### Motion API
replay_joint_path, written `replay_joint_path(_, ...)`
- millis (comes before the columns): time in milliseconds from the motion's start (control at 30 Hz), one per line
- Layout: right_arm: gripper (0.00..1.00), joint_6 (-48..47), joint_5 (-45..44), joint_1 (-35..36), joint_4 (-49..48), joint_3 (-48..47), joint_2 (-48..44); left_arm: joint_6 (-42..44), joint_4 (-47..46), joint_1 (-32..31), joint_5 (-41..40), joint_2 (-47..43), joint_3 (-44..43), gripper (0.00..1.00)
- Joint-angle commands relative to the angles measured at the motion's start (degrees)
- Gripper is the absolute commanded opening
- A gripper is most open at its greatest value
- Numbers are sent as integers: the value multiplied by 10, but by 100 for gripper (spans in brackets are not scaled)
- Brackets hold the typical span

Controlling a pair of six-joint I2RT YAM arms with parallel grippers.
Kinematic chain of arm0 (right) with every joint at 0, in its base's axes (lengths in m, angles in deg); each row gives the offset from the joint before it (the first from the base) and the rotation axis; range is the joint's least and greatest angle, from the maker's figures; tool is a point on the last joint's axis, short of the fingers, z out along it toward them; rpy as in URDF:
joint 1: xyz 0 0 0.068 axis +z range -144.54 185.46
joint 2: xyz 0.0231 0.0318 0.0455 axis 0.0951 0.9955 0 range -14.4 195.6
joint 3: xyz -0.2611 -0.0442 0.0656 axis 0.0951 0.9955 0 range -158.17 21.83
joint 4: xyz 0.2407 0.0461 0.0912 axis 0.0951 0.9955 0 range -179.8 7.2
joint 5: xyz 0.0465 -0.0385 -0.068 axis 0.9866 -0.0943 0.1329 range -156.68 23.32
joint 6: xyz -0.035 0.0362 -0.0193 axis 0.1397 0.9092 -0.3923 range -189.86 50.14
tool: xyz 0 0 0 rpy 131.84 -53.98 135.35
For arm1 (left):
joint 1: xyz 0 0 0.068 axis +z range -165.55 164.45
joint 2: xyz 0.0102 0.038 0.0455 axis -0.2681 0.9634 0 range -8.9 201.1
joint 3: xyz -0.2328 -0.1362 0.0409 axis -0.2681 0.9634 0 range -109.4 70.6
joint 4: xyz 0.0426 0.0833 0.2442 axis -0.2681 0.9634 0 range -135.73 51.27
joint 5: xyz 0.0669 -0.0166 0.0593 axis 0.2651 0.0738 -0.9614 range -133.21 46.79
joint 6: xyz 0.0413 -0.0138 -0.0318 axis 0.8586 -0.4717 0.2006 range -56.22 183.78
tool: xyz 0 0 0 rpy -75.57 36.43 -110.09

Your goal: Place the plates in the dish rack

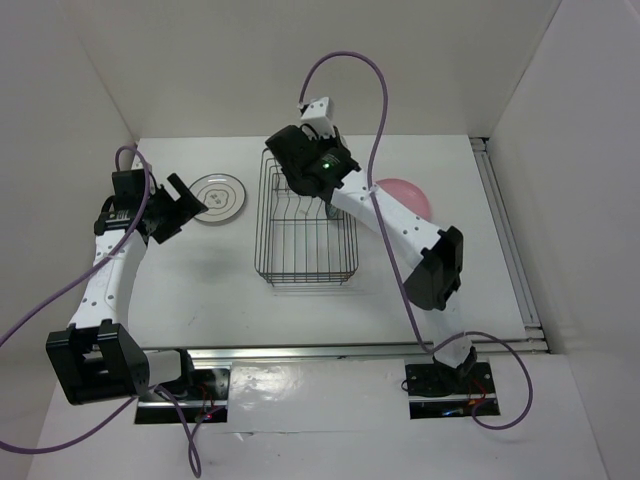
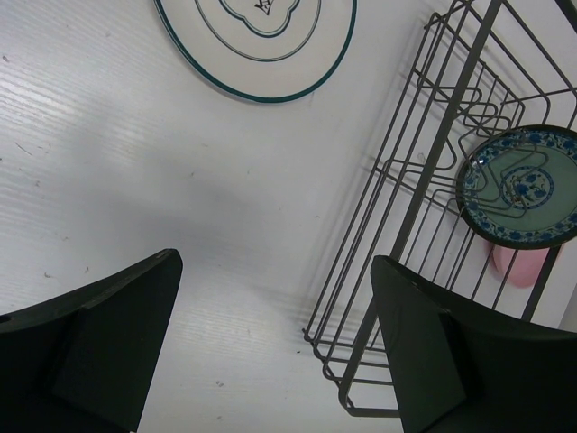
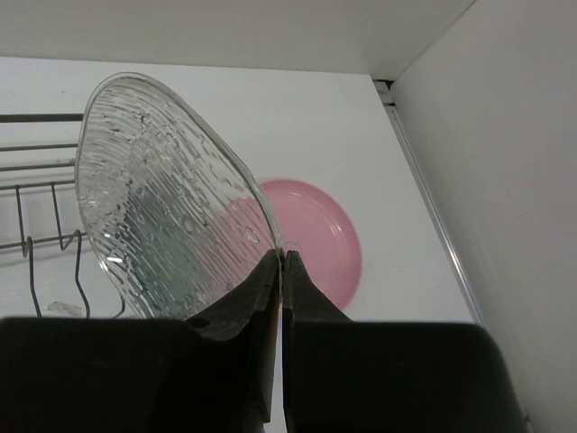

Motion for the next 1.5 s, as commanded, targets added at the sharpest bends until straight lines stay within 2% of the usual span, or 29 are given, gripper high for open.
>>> replay_joint_path(0, 0, 42, -36, -5, 44, -56, 23, 0, -2, 2, 2, -13, -16, 100)
replay_joint_path(300, 0, 115, -42, -36, 81, -70, 54, -5, -2, 2, -23, -31, -10, 100)
replay_joint_path(500, 0, 120, -47, -36, 67, -59, 59, -10, -2, 2, 4, -31, -10, 100)
replay_joint_path(733, 0, 87, -75, -18, 45, -93, 108, -10, -2, 2, 4, -37, -10, 100)
replay_joint_path(1133, 0, 57, -92, -7, 19, -105, 137, -10, -2, 2, 14, -42, -10, 100)
replay_joint_path(1467, 0, -26, -109, -1, -112, -54, 113, -10, -8, 2, 20, -42, -5, 100)
